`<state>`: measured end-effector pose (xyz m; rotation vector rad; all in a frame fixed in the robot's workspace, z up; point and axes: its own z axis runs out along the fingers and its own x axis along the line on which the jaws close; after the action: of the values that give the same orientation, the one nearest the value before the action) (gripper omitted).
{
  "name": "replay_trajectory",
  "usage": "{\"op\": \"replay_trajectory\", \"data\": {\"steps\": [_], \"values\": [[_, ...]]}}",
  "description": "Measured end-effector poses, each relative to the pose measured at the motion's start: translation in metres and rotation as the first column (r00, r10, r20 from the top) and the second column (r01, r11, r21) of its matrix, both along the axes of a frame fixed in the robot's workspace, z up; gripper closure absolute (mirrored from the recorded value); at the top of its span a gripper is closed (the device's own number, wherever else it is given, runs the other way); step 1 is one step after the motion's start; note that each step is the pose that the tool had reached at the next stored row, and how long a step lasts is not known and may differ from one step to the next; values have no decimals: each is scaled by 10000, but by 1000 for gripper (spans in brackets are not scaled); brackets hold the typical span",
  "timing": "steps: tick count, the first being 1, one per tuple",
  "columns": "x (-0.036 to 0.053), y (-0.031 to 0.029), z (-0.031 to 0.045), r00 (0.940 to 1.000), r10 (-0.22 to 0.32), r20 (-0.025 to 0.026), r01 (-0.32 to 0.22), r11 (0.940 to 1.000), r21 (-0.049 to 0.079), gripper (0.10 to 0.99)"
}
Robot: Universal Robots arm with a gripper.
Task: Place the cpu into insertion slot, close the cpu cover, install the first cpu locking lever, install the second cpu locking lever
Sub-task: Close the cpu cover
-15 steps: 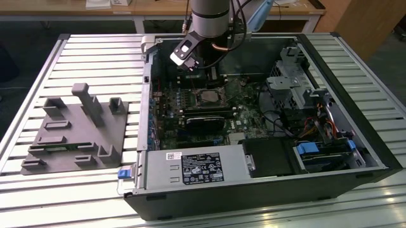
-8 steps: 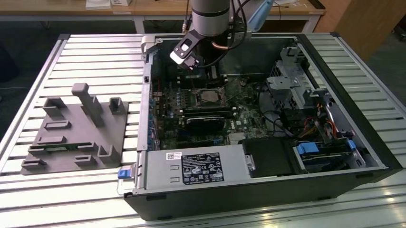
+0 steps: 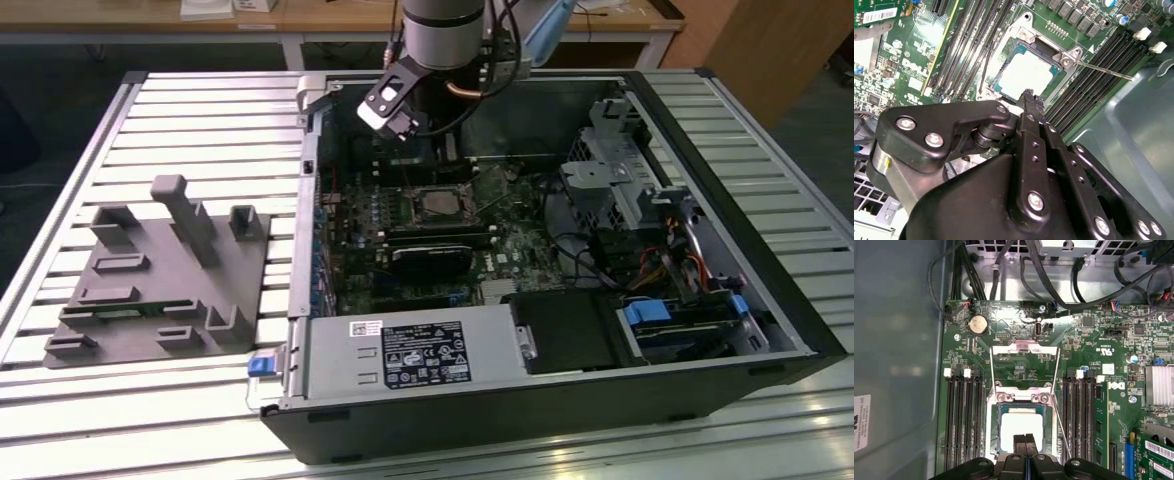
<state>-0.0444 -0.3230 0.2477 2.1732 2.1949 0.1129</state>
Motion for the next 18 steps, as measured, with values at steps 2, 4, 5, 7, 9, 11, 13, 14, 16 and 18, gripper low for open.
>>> {"op": "replay_trajectory", "data": {"steps": [2,4,5,7,9,11,13,14,16,18], "values": [[0,0,19,10000,0,0,0,10000,-1,980],[0,0,33,10000,0,0,0,10000,-1,980],[0,0,33,10000,0,2,0,10000,2,980],[0,0,34,10000,0,1,0,10000,2,980],[0,0,35,10000,0,0,0,10000,0,980],[2,0,35,10000,2,0,-2,10000,0,980],[8,0,36,10000,0,-1,0,10000,-1,980],[13,0,36,10000,0,-1,0,10000,-1,980],[26,0,35,10000,0,-1,0,10000,-1,980],[41,0,35,10000,0,0,0,10000,0,980]]}}
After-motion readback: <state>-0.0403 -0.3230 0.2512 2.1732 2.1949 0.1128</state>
